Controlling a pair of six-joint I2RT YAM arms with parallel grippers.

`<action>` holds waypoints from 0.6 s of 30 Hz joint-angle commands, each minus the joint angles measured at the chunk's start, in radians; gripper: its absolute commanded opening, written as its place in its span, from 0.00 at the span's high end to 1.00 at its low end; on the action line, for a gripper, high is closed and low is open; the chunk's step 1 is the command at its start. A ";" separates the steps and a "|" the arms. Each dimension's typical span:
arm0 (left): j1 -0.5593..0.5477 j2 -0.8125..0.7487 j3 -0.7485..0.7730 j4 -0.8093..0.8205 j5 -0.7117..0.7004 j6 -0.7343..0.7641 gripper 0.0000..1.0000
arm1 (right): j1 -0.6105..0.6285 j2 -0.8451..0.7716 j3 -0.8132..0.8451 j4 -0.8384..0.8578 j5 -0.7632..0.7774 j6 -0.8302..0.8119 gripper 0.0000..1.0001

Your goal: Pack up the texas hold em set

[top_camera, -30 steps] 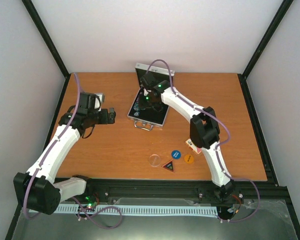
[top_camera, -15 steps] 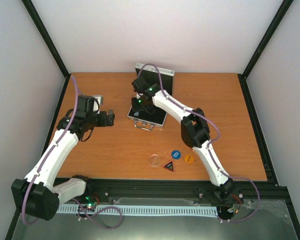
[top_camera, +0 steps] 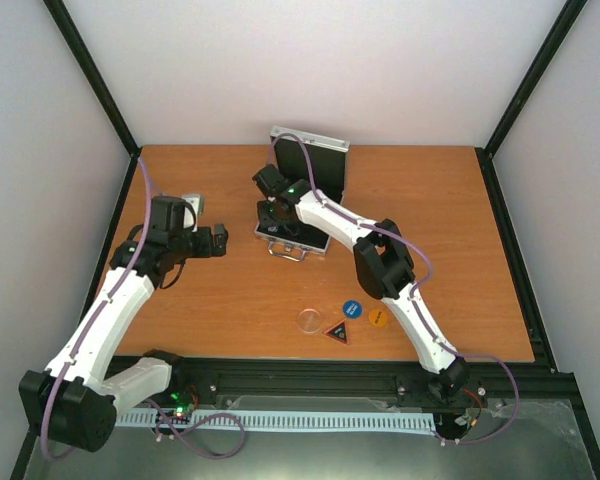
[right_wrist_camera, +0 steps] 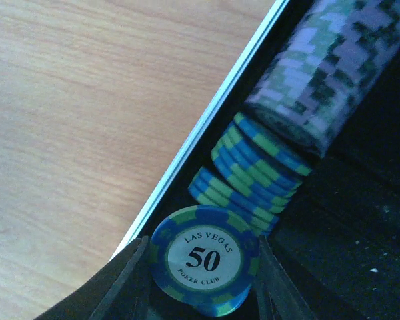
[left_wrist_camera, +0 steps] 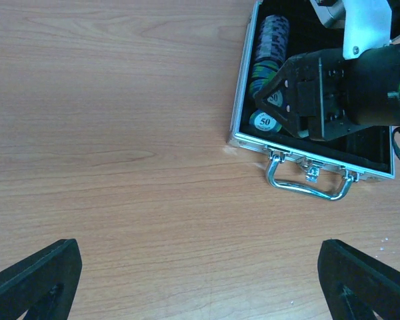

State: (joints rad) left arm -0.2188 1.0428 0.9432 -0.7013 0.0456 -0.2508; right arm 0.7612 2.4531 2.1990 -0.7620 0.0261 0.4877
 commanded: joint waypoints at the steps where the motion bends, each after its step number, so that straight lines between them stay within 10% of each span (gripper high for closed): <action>1: 0.010 -0.036 -0.017 0.034 0.013 -0.014 0.00 | 0.021 0.008 -0.037 0.081 0.132 -0.009 0.97; 18: 0.010 -0.080 -0.080 0.056 0.043 -0.013 0.00 | 0.067 0.029 -0.122 0.185 0.293 -0.040 0.97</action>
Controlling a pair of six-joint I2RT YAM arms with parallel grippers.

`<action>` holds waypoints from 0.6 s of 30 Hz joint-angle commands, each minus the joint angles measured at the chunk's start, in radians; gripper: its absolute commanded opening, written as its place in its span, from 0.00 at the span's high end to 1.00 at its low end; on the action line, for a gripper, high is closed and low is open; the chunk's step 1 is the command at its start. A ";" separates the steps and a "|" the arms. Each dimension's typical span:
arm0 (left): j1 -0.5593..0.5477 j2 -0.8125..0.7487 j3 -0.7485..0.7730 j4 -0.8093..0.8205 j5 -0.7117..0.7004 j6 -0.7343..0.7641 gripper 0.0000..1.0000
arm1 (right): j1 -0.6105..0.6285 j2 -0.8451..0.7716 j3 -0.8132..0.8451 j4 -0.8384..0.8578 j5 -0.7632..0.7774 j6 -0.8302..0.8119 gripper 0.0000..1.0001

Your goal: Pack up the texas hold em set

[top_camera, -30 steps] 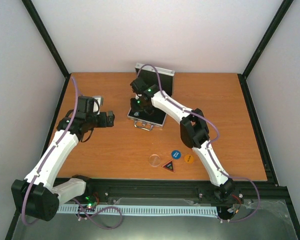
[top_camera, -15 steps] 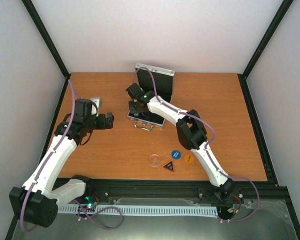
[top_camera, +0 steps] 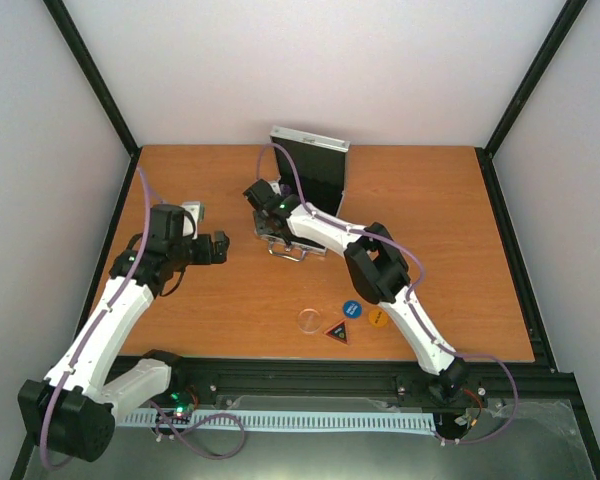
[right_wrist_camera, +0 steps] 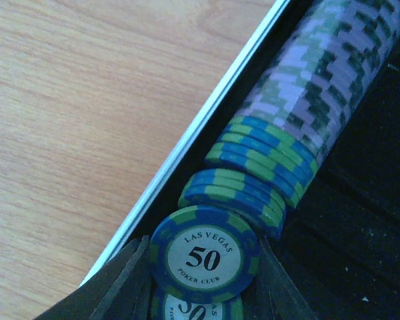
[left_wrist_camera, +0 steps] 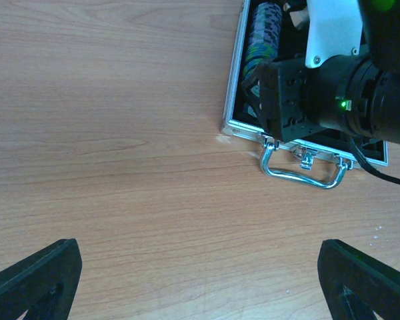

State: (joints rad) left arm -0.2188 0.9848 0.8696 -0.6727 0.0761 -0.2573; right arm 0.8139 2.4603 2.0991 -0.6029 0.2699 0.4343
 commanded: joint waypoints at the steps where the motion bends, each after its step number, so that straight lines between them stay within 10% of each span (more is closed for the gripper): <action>1: 0.010 -0.023 -0.007 0.027 0.014 -0.008 0.00 | 0.014 0.023 -0.023 0.025 0.046 0.017 0.97; 6: 0.010 -0.027 -0.011 0.027 0.015 -0.008 0.00 | 0.014 0.039 -0.020 0.024 0.028 0.029 0.94; 18: 0.010 -0.022 -0.008 0.029 0.009 -0.010 0.00 | 0.014 -0.016 -0.019 -0.006 0.053 0.006 0.47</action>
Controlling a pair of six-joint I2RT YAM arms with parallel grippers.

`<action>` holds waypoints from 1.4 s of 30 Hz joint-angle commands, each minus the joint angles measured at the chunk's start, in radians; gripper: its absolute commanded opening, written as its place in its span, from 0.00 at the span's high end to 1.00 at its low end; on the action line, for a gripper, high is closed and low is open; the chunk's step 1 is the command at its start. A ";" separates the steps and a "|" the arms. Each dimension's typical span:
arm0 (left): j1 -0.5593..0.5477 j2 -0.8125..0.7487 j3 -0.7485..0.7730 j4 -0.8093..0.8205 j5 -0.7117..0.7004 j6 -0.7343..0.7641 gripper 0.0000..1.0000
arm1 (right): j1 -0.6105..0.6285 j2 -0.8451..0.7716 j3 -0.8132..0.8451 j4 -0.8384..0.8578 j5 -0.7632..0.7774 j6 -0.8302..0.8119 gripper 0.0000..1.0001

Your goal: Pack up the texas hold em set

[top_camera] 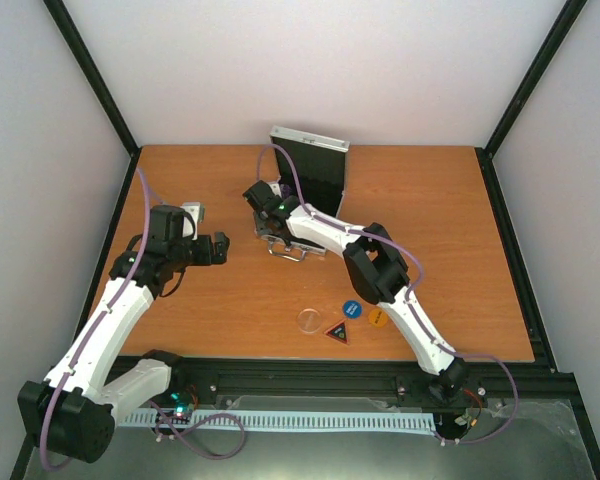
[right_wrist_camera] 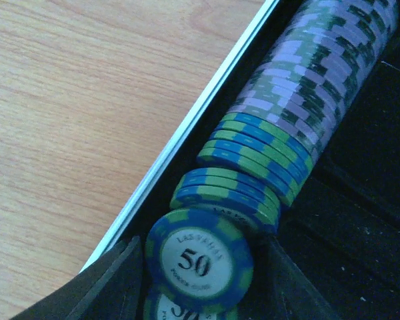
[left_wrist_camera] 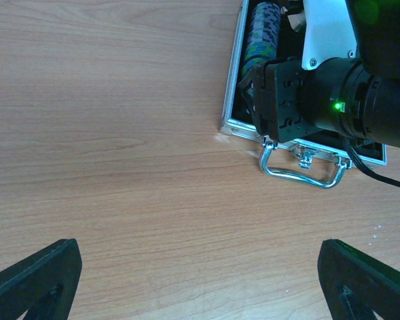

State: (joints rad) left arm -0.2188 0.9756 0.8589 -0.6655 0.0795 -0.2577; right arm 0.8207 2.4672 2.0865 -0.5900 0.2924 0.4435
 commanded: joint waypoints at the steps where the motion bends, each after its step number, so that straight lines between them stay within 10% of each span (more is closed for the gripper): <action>1: 0.010 -0.012 0.005 0.021 0.006 -0.009 0.00 | 0.008 -0.030 -0.006 -0.023 0.025 -0.008 0.44; 16: 0.010 -0.014 0.025 0.006 -0.007 -0.016 0.00 | 0.005 -0.194 -0.025 -0.056 -0.040 -0.067 0.17; 27: 0.010 0.085 0.133 -0.052 0.059 -0.036 0.00 | -0.153 -0.260 -0.027 -0.231 -0.477 -0.039 0.33; 42: 0.010 0.397 0.400 -0.111 0.220 0.033 0.00 | -0.212 -0.084 0.182 -0.442 -0.591 -0.188 0.49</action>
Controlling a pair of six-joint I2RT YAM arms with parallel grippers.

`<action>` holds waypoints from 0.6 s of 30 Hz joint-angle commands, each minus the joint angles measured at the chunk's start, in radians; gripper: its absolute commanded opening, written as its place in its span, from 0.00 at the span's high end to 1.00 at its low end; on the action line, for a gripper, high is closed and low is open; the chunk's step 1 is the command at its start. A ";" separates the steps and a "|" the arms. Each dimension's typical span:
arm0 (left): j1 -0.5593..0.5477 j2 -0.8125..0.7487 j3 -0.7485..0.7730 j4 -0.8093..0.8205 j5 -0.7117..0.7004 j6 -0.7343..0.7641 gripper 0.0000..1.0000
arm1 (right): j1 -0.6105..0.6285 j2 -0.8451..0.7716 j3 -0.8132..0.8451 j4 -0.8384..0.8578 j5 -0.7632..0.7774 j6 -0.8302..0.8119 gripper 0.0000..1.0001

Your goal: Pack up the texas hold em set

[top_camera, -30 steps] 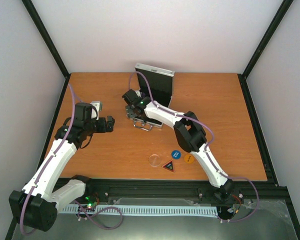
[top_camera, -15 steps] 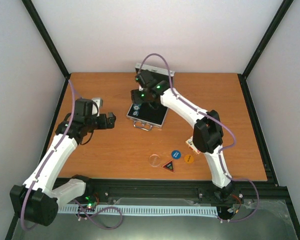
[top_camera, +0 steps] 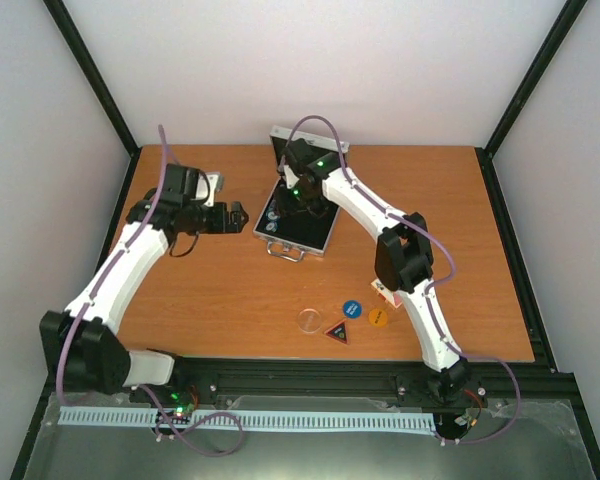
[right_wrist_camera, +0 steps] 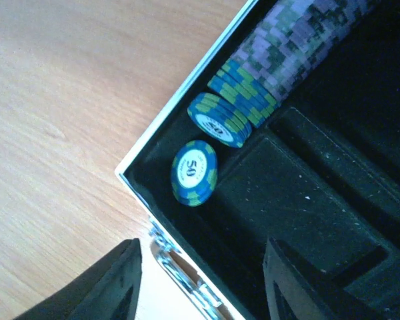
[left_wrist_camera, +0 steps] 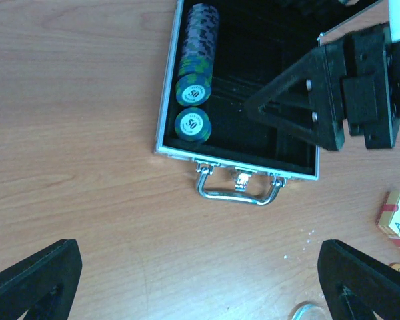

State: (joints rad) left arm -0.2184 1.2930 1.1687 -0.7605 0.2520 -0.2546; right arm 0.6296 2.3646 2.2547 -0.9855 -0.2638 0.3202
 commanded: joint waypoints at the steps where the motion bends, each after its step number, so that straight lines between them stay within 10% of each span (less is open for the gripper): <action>1: 0.011 0.105 0.112 -0.013 0.050 0.027 0.00 | -0.027 0.017 0.001 -0.044 -0.032 -0.076 0.52; 18: 0.082 0.283 0.096 0.006 0.091 0.040 0.00 | -0.010 0.075 0.025 -0.036 -0.186 -0.089 0.54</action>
State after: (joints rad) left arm -0.1413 1.5681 1.2694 -0.7574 0.3260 -0.2344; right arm 0.6060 2.4081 2.2543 -1.0176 -0.3637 0.2234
